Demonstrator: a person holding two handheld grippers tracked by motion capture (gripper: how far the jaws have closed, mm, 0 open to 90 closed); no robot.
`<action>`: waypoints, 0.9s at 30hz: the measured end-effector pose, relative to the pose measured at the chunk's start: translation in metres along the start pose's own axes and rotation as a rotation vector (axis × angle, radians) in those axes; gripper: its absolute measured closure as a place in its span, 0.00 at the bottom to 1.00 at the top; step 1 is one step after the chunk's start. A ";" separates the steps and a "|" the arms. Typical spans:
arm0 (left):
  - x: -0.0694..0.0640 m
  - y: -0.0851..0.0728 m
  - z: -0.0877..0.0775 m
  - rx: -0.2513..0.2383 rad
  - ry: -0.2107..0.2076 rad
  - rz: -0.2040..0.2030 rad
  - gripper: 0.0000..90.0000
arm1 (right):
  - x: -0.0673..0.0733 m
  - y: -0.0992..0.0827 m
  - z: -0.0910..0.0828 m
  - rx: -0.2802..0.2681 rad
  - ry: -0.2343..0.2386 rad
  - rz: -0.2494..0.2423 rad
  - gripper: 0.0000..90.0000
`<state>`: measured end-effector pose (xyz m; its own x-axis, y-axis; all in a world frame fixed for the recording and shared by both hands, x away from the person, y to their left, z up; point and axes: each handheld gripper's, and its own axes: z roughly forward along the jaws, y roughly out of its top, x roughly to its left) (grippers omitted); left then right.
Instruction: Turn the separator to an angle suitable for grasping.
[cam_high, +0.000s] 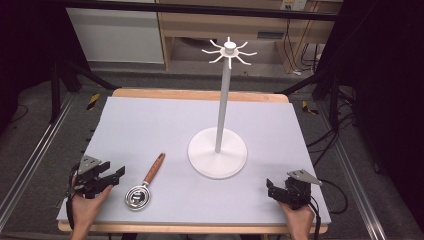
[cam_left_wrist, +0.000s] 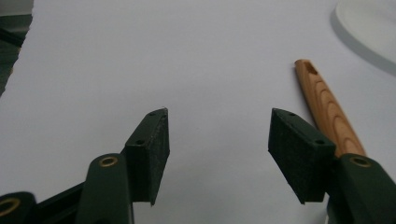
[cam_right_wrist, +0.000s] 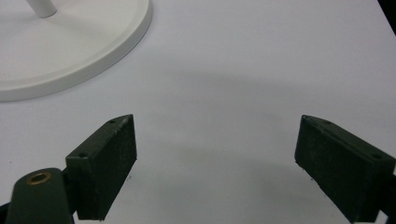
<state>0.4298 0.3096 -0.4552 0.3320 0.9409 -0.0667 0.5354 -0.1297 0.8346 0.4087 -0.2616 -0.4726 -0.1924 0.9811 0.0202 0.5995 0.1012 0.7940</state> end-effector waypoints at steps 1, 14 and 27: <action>0.000 0.000 0.000 0.000 0.000 0.000 0.44 | 0.001 0.000 0.000 0.002 0.003 -0.002 0.15; -0.017 0.012 -0.007 0.013 -0.062 0.010 0.50 | 0.005 0.000 -0.003 0.003 0.006 -0.019 0.15; -0.042 0.020 -0.001 0.041 -0.100 0.082 0.51 | 0.008 -0.001 -0.002 0.015 0.014 -0.032 0.15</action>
<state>0.4262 0.2676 -0.4353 0.4508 0.8910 -0.0549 0.5339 -0.2198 0.8165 0.4053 -0.2540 -0.4720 -0.2230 0.9748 0.0035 0.6046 0.1355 0.7849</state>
